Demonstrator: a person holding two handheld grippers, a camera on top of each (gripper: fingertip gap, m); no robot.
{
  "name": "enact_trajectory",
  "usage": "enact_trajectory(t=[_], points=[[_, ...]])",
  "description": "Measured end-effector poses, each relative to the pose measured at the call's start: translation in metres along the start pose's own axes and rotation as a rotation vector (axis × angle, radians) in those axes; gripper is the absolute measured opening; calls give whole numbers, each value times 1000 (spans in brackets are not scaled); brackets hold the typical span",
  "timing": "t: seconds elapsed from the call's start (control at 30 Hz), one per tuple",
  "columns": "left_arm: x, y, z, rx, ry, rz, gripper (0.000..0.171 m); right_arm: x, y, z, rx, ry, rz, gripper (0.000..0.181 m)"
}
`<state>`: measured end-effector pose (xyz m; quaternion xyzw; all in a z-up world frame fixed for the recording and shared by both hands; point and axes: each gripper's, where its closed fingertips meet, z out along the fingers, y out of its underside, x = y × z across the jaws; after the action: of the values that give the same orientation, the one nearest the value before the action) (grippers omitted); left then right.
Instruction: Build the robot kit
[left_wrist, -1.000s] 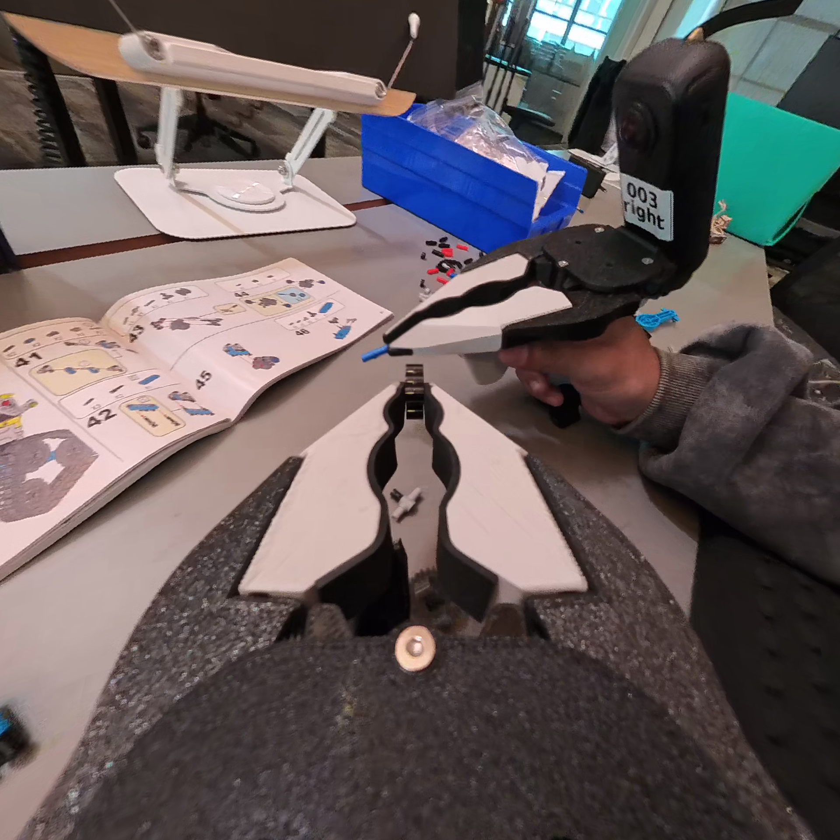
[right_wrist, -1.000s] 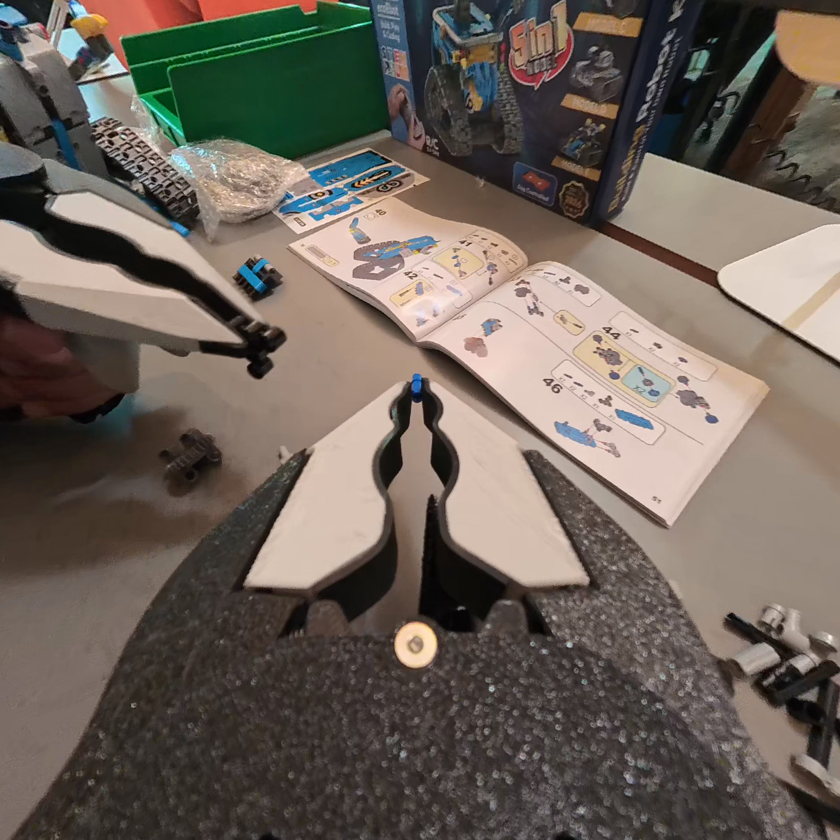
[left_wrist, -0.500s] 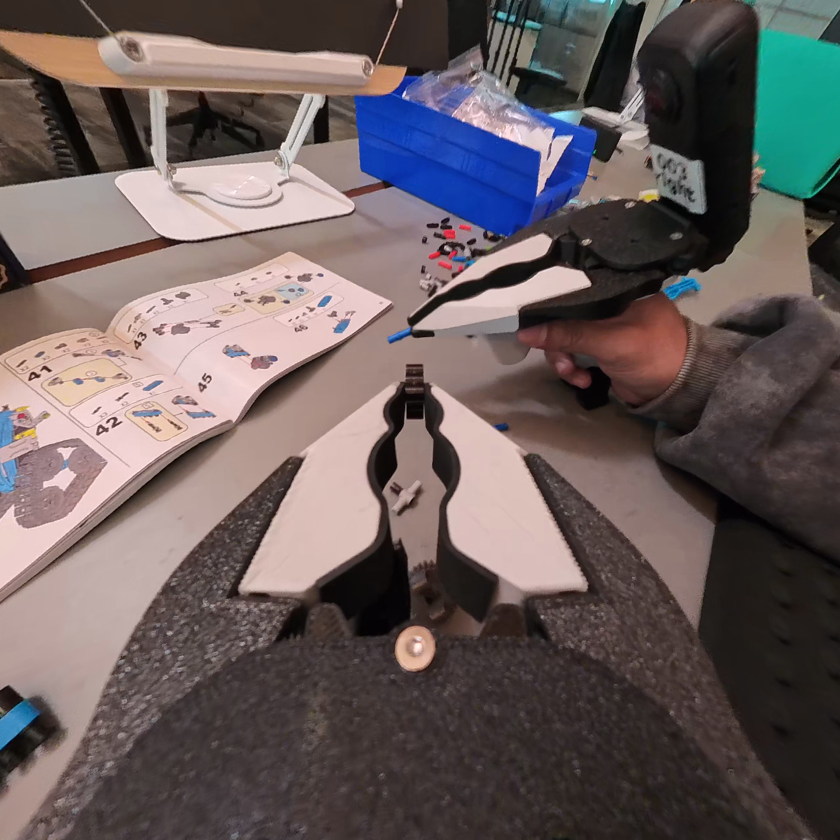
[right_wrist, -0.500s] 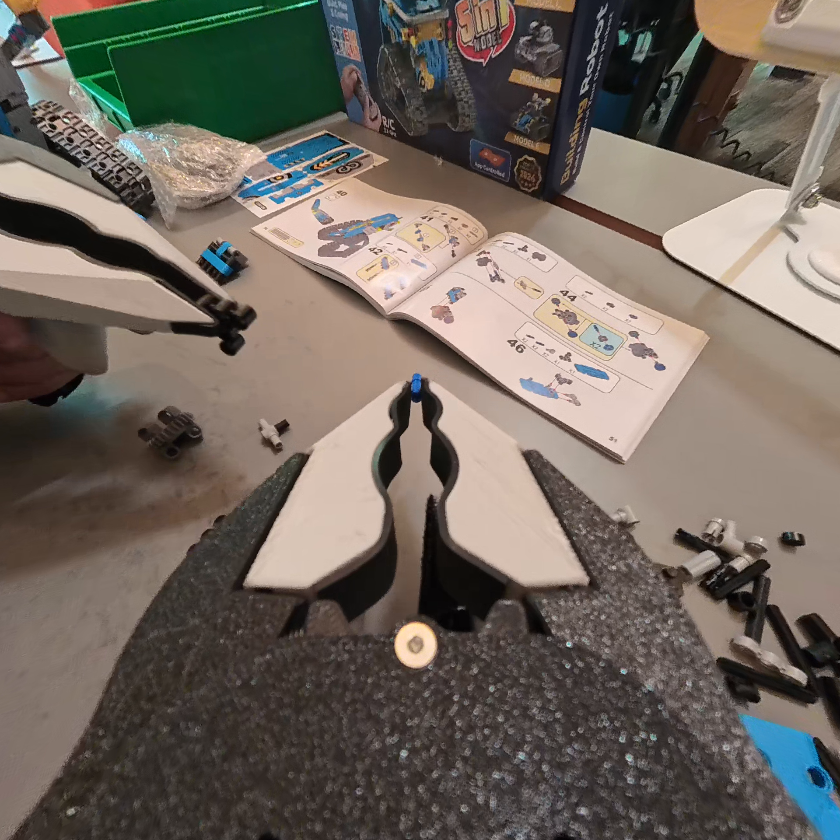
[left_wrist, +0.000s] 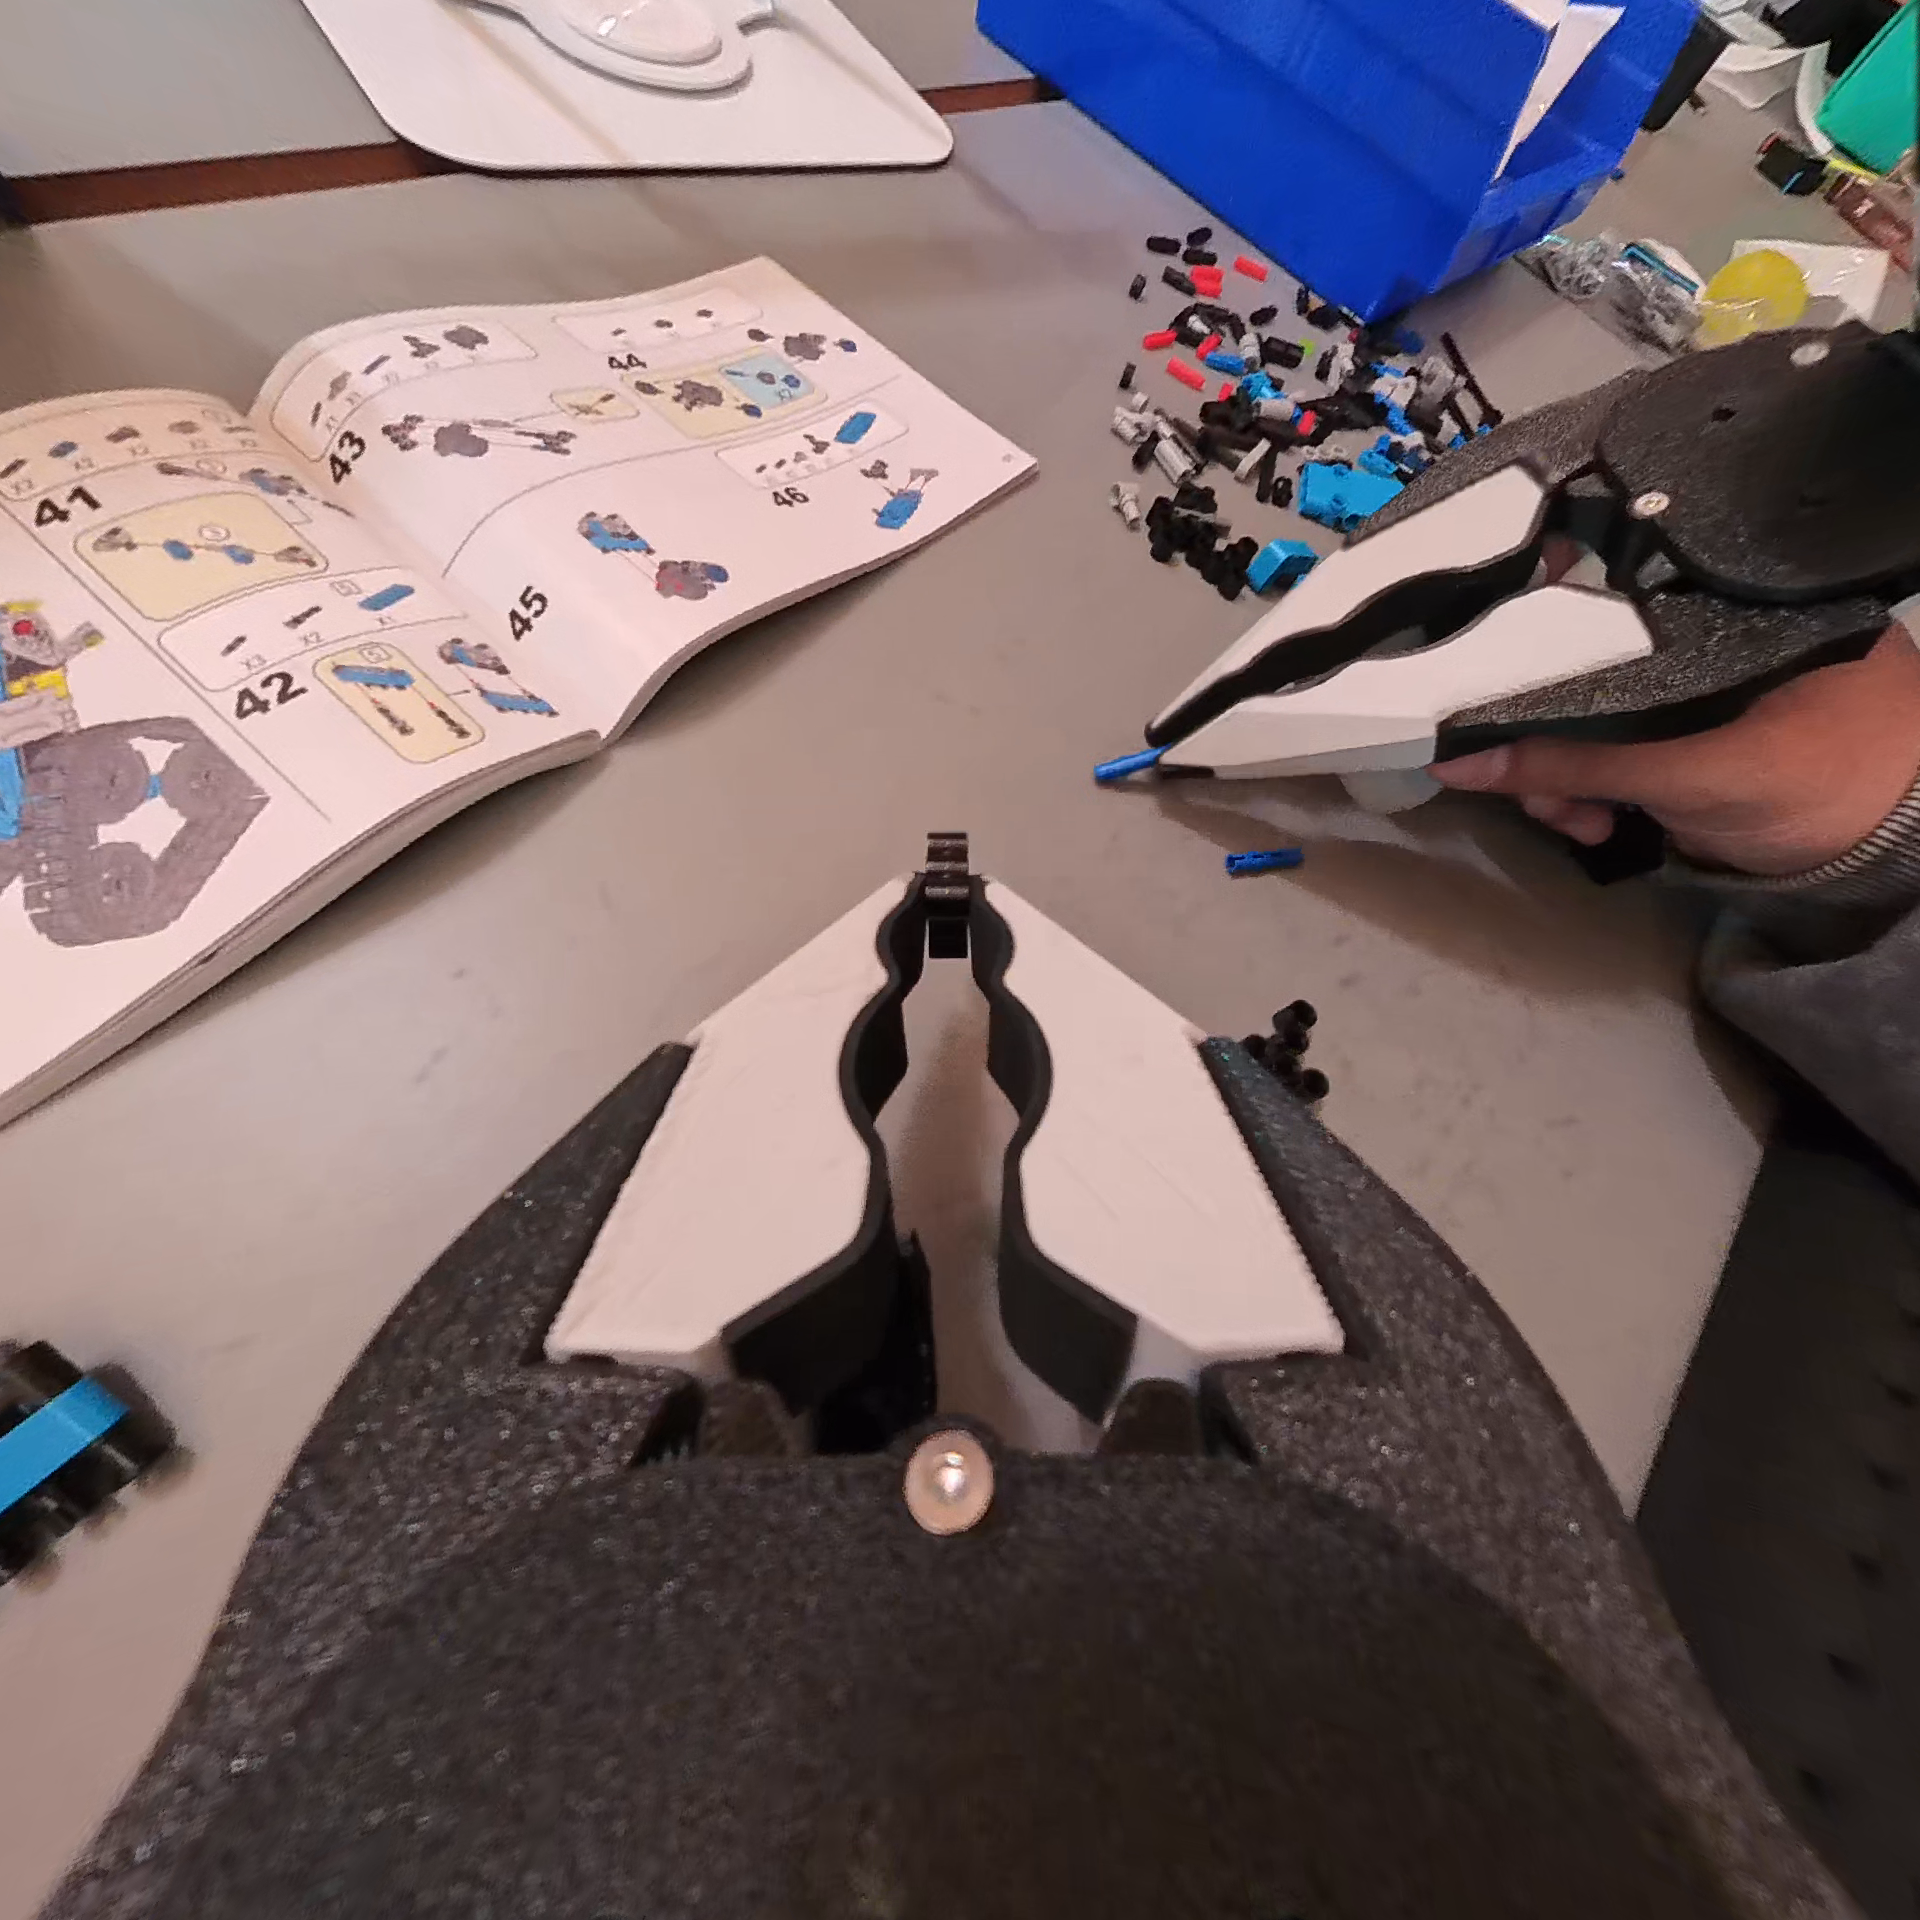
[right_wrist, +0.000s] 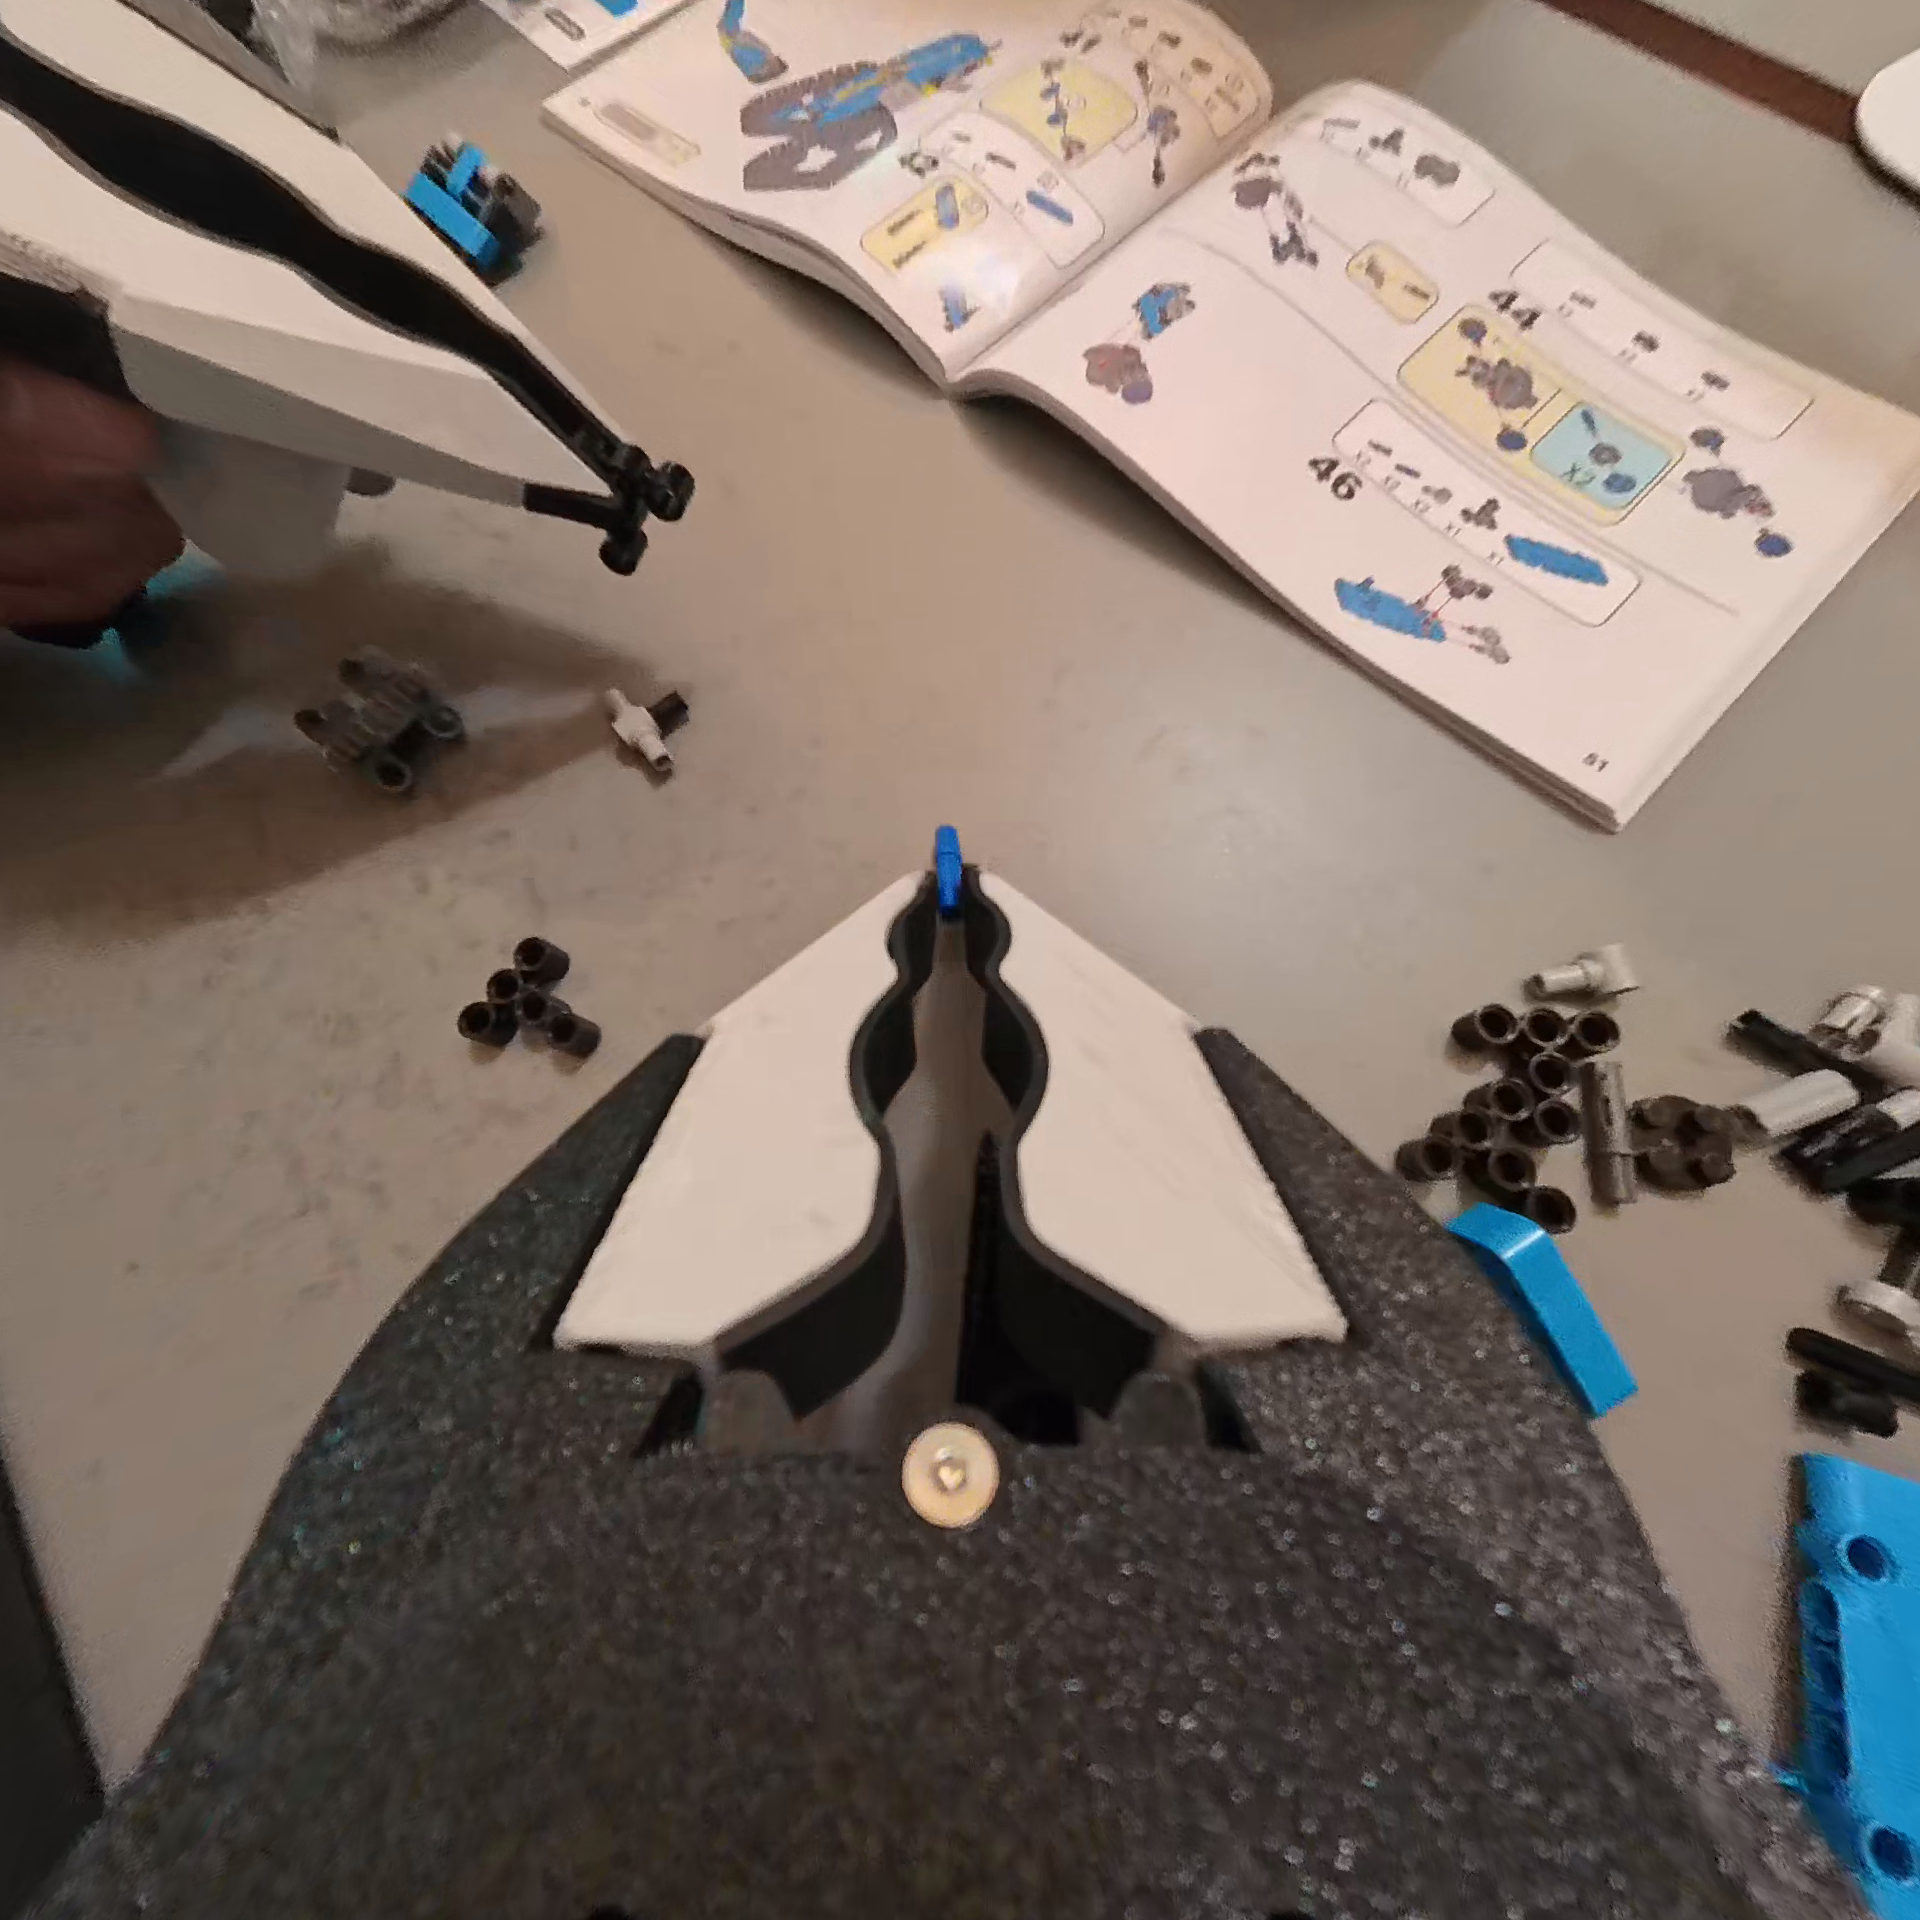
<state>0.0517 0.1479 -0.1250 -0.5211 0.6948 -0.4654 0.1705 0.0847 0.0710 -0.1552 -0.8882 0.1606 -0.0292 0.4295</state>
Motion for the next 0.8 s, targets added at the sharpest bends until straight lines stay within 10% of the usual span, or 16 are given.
enact_trajectory(t=[0.27,0.6,0.8], points=[[-5,-5,-4,26,-33,3,7,-2,-23,-24,-42,-57,54,51],[12,-13,-10,74,-21,73,7,-25,-202,-120,90,18,14,53],[14,-15,-15,96,-35,95,7,-84,-244,-153,72,-14,-62,57]])
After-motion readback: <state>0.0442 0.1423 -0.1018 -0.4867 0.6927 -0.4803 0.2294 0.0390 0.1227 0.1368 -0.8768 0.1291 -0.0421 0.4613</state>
